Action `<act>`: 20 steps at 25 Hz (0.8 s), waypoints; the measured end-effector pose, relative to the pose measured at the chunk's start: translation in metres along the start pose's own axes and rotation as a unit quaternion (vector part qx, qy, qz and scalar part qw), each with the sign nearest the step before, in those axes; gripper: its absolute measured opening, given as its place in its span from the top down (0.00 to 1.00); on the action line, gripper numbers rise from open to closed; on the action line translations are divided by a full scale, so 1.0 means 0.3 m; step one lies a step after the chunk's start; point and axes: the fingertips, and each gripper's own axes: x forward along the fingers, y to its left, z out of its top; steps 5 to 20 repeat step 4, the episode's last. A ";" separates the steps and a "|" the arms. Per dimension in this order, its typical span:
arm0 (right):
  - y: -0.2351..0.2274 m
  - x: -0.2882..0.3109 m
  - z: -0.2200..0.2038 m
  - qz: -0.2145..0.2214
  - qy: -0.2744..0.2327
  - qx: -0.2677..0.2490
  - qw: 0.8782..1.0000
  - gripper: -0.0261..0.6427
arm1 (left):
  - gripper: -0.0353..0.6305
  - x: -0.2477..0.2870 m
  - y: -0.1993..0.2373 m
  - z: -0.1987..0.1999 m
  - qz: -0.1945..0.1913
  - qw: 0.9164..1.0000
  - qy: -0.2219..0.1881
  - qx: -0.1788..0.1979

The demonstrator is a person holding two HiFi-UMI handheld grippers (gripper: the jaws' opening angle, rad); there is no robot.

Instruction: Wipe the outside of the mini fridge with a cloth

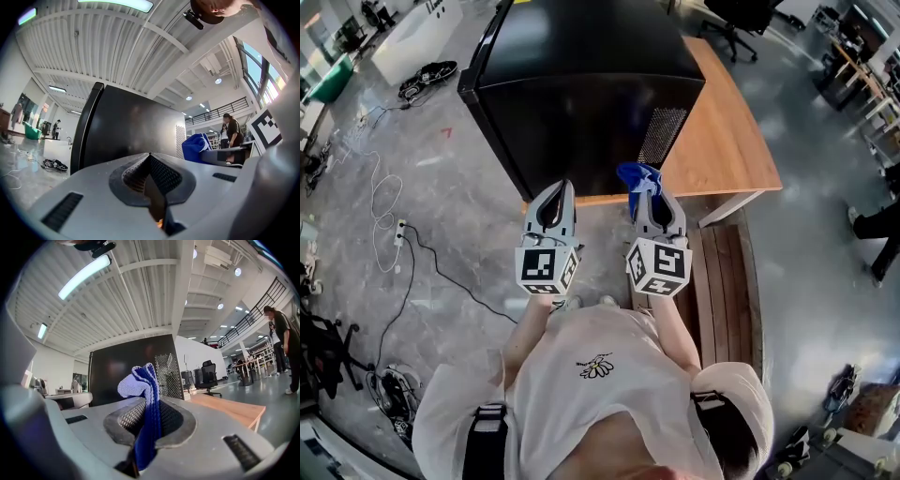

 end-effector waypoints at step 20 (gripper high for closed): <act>-0.003 -0.004 -0.007 0.001 0.001 0.001 1.000 0.87 | 0.94 -0.005 -0.010 0.003 -0.003 1.000 -0.002 0.001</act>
